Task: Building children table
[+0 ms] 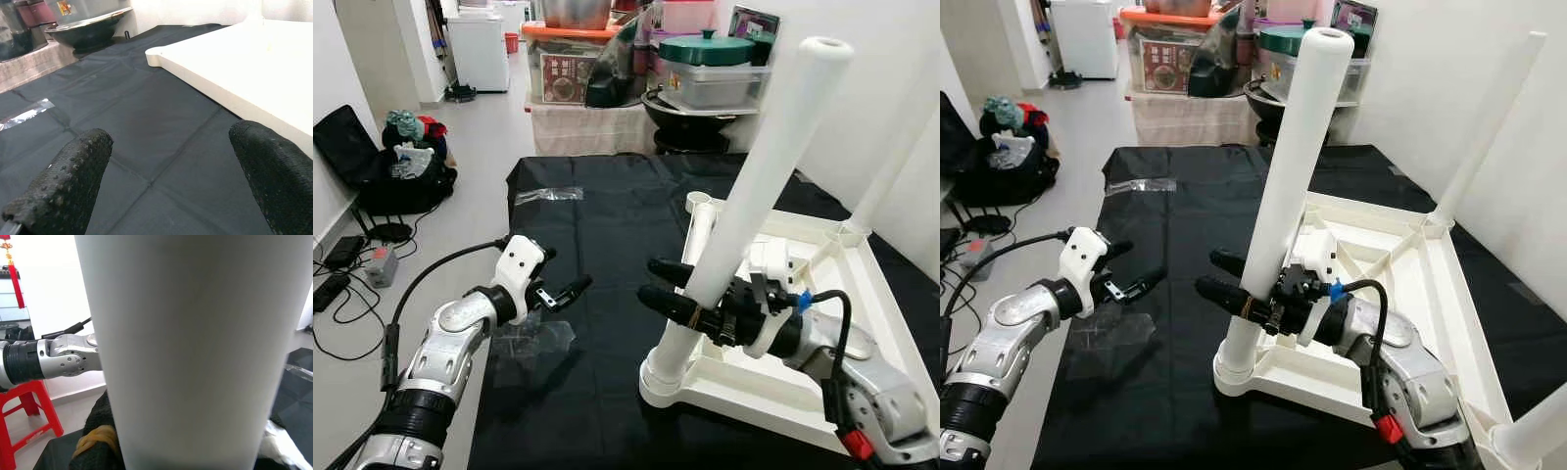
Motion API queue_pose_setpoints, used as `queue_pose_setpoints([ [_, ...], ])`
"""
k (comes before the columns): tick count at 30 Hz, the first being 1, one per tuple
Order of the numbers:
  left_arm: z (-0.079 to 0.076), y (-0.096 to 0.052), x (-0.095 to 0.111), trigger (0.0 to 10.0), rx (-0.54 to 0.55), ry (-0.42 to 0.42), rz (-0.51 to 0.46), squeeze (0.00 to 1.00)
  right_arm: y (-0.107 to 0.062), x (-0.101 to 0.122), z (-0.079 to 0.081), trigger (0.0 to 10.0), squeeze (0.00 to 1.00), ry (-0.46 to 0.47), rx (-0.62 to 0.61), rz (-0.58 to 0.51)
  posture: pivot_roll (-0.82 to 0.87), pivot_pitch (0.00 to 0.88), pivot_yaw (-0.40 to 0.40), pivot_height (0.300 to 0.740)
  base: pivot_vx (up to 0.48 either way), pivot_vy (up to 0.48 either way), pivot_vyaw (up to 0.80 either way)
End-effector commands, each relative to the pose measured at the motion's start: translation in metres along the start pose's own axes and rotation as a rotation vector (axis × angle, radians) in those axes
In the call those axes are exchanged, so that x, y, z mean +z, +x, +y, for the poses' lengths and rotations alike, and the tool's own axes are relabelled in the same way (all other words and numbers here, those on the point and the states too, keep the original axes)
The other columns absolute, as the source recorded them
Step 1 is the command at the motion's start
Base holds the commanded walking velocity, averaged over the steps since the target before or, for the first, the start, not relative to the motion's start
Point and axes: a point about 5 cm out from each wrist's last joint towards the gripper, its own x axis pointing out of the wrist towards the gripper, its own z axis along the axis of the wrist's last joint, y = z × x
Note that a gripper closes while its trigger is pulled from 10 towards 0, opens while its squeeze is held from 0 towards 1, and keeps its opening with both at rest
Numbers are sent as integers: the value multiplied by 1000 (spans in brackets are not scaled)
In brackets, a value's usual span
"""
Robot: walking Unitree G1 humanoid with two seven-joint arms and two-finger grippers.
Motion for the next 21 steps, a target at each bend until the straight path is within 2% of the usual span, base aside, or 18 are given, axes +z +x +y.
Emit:
queue_pose_setpoints([
  [1, -2, -1, -5, 10000, 1, -19, 14, 0, 2, -36, 6, 0, 0, 184, 11, 110, 56, 0, -63, 740, 0, 0, 0],
  [12, -5, -2, -7, 10000, 0, -27, 22, 0, 4, -44, 3, 0, 0, 218, 2, 166, 59, 0, -75, 740, 0, 0, 0],
  [15, -5, -2, -8, 10000, -4, -26, 24, 0, 7, -40, 7, 0, 0, 193, 100, 148, 59, 0, -77, 740, 0, 0, 0],
  [21, -7, -3, -8, 10000, -8, -29, 25, 0, 12, -36, 11, 0, 0, 153, 178, 165, 67, 0, -83, 740, 0, 0, 0],
])
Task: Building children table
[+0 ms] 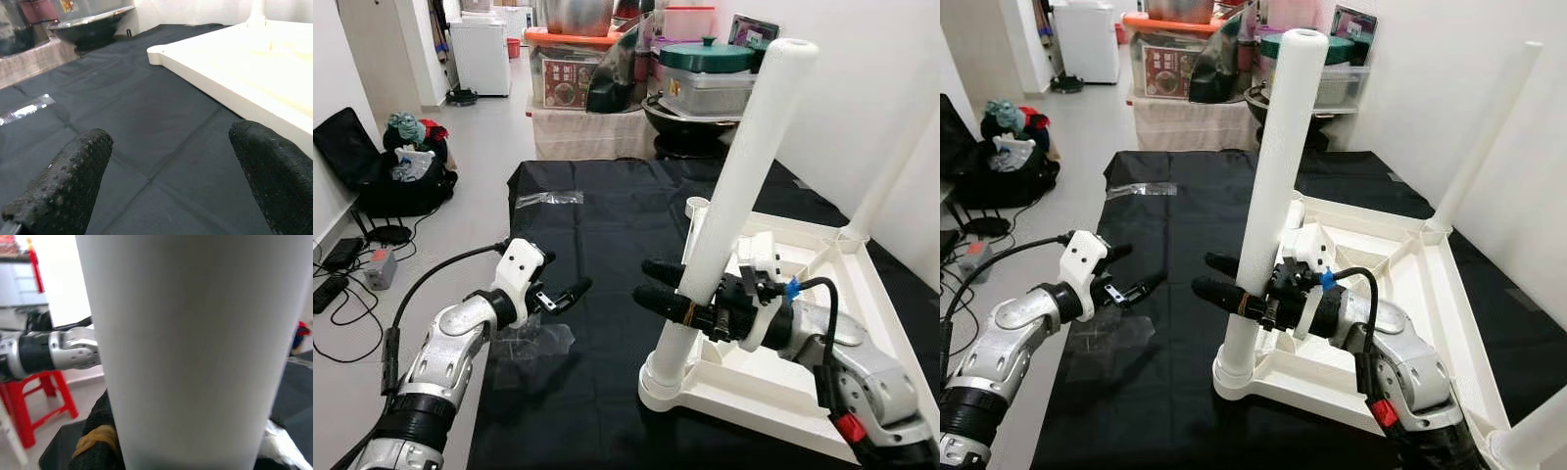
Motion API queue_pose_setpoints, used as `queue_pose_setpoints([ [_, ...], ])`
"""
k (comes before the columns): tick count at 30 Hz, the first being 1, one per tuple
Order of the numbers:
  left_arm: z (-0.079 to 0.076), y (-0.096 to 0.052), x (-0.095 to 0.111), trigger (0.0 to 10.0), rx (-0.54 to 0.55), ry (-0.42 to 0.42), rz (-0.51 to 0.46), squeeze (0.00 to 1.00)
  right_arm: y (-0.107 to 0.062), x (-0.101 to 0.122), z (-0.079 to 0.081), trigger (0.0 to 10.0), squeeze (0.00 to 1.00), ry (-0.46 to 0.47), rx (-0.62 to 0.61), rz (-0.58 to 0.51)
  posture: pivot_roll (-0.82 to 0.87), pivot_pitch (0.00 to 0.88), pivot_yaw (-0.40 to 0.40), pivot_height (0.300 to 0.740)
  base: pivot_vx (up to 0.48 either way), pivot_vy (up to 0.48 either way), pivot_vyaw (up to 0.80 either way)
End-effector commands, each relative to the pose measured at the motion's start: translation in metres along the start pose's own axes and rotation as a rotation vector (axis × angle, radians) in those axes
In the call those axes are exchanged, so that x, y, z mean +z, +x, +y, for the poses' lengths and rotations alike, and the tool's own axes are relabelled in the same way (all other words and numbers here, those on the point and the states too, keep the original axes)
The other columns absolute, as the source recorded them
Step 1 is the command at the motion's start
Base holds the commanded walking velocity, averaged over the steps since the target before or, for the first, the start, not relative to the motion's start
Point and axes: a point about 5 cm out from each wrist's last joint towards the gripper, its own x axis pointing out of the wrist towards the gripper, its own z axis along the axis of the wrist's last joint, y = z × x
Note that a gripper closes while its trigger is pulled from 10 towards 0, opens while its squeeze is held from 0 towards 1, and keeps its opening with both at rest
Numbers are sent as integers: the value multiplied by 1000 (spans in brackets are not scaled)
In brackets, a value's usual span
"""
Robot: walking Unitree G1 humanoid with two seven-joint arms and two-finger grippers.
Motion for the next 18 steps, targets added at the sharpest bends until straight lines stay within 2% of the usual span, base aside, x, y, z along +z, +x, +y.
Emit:
queue_pose_setpoints([
  [1, -3, 1, 0, 10000, -14, -7, 1, 0, 8, -35, 11, 0, 0, 145, 91, 102, 69, 0, -83, 740, 0, 0, 0],
  [5, -4, 1, 0, 10000, -15, -8, 2, 0, 9, -34, 10, 0, 0, 129, 107, 106, 69, 0, -83, 740, 0, 0, 0],
  [6, -4, 0, -1, 10000, -19, -16, 5, 0, 11, -29, 0, 0, 0, 119, 142, 94, 77, 0, -85, 740, 0, 0, 0],
  [12, -5, 0, -1, 10000, -23, -21, 7, 0, 13, -24, -11, 0, 0, 119, 221, 71, 93, 0, -94, 740, 0, 0, 0],
  [15, -5, 0, -2, 10000, -24, -21, 8, 0, 14, -23, -12, 0, 0, 116, 248, 68, 93, 0, -94, 740, 0, 0, 0],
  [18, -7, -1, -3, 10000, -23, -25, 12, 0, 18, -24, -12, 0, 0, 108, 347, 74, 107, 0, -104, 740, 0, 0, 0],
])
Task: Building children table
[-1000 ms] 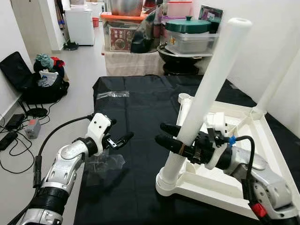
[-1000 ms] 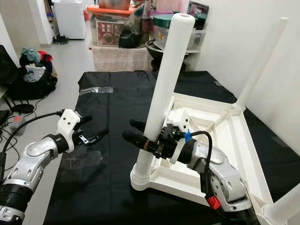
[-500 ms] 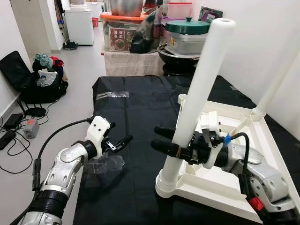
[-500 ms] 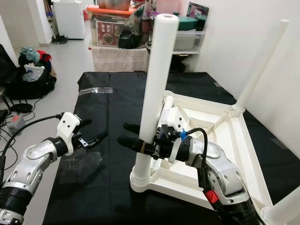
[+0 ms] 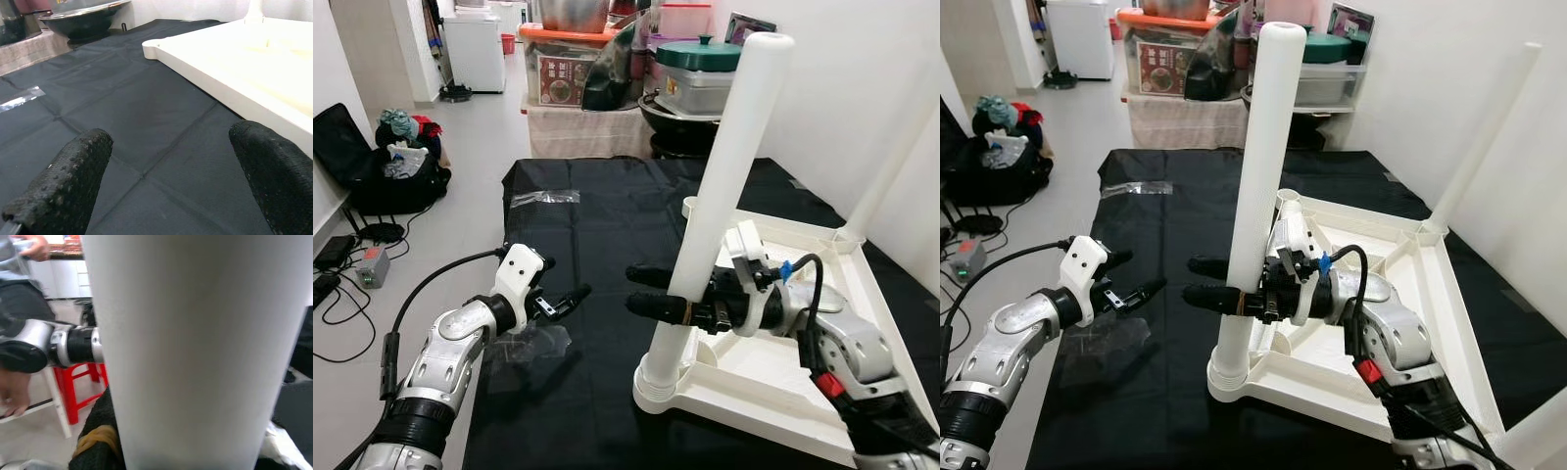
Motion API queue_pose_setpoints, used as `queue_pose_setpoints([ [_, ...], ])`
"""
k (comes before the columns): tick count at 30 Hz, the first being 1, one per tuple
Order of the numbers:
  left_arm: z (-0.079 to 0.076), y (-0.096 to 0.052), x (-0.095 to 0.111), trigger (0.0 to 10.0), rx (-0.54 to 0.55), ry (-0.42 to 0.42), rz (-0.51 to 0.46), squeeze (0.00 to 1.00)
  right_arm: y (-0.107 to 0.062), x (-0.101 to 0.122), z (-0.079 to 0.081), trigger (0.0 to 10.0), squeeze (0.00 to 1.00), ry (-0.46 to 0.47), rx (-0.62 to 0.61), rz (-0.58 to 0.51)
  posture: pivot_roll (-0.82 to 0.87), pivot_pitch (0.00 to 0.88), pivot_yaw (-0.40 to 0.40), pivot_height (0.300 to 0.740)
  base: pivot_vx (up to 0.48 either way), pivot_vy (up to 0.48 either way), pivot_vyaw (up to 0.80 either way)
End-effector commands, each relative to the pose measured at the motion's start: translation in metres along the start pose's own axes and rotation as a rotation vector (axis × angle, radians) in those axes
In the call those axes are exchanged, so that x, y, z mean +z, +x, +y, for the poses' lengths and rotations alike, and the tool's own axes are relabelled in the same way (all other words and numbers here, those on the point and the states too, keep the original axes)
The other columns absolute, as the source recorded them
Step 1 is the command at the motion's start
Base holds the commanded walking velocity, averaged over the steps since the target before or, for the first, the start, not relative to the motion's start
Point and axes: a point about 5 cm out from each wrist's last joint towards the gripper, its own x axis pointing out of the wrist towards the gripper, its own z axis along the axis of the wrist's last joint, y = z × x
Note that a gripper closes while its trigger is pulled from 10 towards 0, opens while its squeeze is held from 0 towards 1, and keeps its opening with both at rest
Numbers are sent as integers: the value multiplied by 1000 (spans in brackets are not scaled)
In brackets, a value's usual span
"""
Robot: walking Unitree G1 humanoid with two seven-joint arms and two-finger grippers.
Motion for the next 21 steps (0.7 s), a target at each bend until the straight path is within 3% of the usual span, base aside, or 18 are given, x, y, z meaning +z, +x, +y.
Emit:
queue_pose_setpoints([
  [1, -6, 0, -2, 10000, -13, -16, 3, 0, 12, -30, 7, 0, 0, 125, 103, 60, 110, 0, -105, 740, 0, 0, 0],
  [14, -6, -2, -2, 10000, -12, -23, 4, 0, 20, -30, 5, 0, 0, 103, 153, 47, 108, 0, -104, 740, 0, 0, 0],
  [18, -6, 0, -1, 10000, -14, -28, 2, 0, 18, -28, -2, 0, 0, 114, 72, 8, 102, 0, -100, 740, 0, 0, 0],
  [21, -7, 0, -2, 10000, -16, -33, 4, 0, 16, -35, -8, 0, 0, 129, -86, 28, 92, 0, -98, 740, 0, 0, 0],
])
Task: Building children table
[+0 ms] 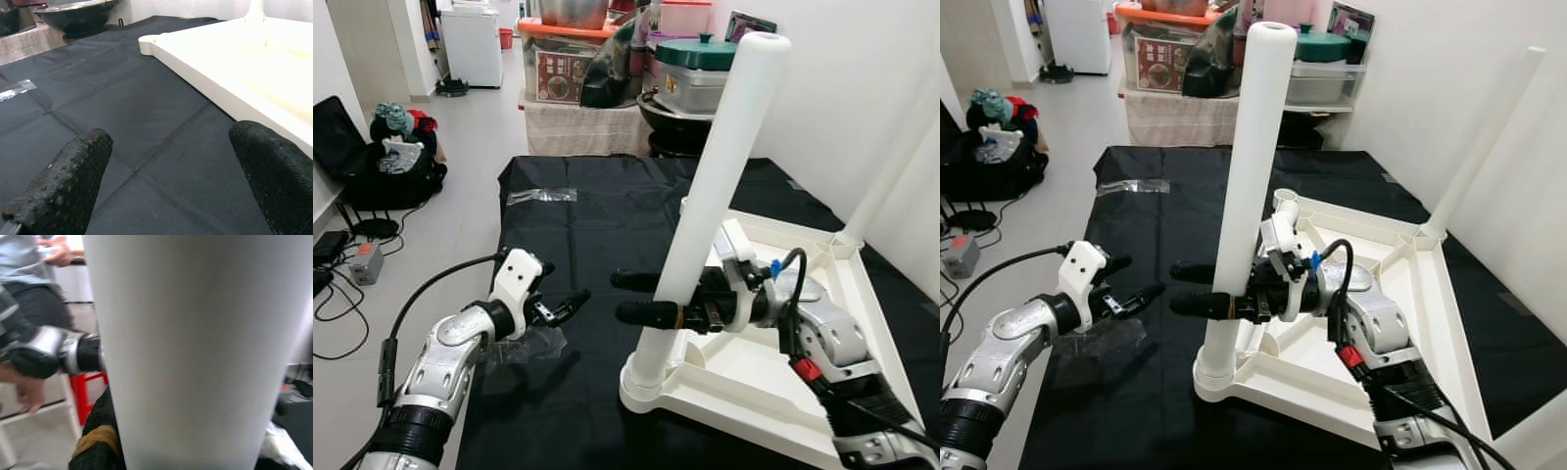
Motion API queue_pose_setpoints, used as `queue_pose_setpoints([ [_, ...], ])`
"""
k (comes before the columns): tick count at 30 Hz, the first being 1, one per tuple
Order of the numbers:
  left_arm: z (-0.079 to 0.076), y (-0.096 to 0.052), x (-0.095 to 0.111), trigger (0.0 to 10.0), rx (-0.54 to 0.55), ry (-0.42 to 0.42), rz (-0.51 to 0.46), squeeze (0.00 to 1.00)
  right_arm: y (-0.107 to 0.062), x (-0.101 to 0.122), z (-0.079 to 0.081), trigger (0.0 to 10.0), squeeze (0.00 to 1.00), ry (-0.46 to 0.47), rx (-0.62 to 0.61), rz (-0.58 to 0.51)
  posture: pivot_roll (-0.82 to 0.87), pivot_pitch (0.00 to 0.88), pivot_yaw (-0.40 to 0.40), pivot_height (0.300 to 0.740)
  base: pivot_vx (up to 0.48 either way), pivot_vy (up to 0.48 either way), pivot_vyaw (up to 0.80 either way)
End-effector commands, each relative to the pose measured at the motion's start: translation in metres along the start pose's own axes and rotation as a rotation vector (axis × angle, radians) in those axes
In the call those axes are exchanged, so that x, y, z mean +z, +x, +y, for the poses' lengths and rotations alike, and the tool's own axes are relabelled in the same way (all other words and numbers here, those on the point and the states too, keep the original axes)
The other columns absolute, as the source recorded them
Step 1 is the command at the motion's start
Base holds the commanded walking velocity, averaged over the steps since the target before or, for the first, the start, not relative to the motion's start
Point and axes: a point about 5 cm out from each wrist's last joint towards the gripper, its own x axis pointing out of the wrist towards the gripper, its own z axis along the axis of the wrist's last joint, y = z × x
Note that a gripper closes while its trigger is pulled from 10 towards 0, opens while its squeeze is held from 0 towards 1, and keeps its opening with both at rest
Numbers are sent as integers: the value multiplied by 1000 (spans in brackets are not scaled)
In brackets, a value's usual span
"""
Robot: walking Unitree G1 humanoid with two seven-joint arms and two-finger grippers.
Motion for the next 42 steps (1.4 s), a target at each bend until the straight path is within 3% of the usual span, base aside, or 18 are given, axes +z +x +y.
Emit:
queue_pose_setpoints([
  [1, -5, 3, 1, 10000, -14, -18, -9, 0, -2, -34, -3, 0, 0, 124, -146, 92, 91, 0, -99, 740, 0, 0, 0],
  [3, -5, 2, 0, 10000, -13, -20, -8, 0, -1, -43, -8, 0, 0, 93, -323, 157, 88, 0, -98, 740, 0, 0, 0],
  [4, -5, 2, 0, 10000, -12, -20, -7, 0, -1, -48, -11, 0, 0, 134, -423, 186, 80, 0, -98, 740, 0, 0, 0],
  [7, -6, 2, 0, 10000, -11, -20, -7, 0, -1, -53, -14, 0, 0, 192, -517, 218, 80, 0, -98, 740, 0, 0, 0],
  [10, -5, 1, -1, 10000, 3, -23, -9, 0, -9, -75, -6, 0, 0, 129, -813, 375, 57, 0, -90, 740, 0, 0, 0],
  [11, -5, 1, -1, 10000, 3, -23, -9, 0, -9, -75, -6, 0, 0, 129, -813, 375, 57, 0, -90, 740, 0, 0, 0],
  [14, -5, 2, -1, 10000, 8, -28, -11, 0, -15, -90, 5, 0, 0, 129, -963, 456, 52, 0, -87, 740, 0, 0, 0],
  [20, 3, 2, 1, 10000, 47, -25, -17, 0, -43, -88, -2, 0, 0, 138, -1439, 397, 51, 0, -92, 740, 0, 0, 0],
  [22, 4, 1, 1, 10000, 52, -26, -17, 0, -44, -87, -2, 0, 0, 136, -1462, 397, 51, 0, -92, 740, 0, 0, 0],
  [24, 5, 1, 1, 10000, 56, -30, -16, 0, -49, -93, 1, 0, 0, 228, -1534, 399, 50, 0, -89, 740, 0, 0, 0],
  [27, 5, 1, 0, 10000, 54, -29, -11, 0, -56, -102, 5, 0, 0, 288, -1621, 454, 48, 0, -89, 740, 0, 0, 0],
  [30, 6, 3, -1, 10000, 61, -26, -3, 0, -58, -107, 6, 0, 0, 298, -1655, 502, 46, 0, -90, 740, 0, 0, 0],
  [39, 6, 4, -2, 10000, 70, -22, 6, 0, -58, -111, 5, 0, 0, 345, -1705, 499, 49, 0, -96, 740, 0, 0, 0],
  [40, 7, 4, -2, 10000, 72, -22, 7, 0, -57, -112, 6, 3922, 0, 361, -1714, 499, 51, 0, -98, 740, 0, 0, 0],
  [41, 7, 3, -2, 10000, 74, -23, 8, 0, -57, -113, 7, 3922, 0, 368, -1717, 500, 51, 0, -98, 740, 0, 0, 0],
  [42, 7, 3, -3, 10000, 76, -22, 11, 0, -59, -116, 10, 8549, 0, 395, -1740, 514, 51, 0, -97, 740, 0, 0, 0],
])
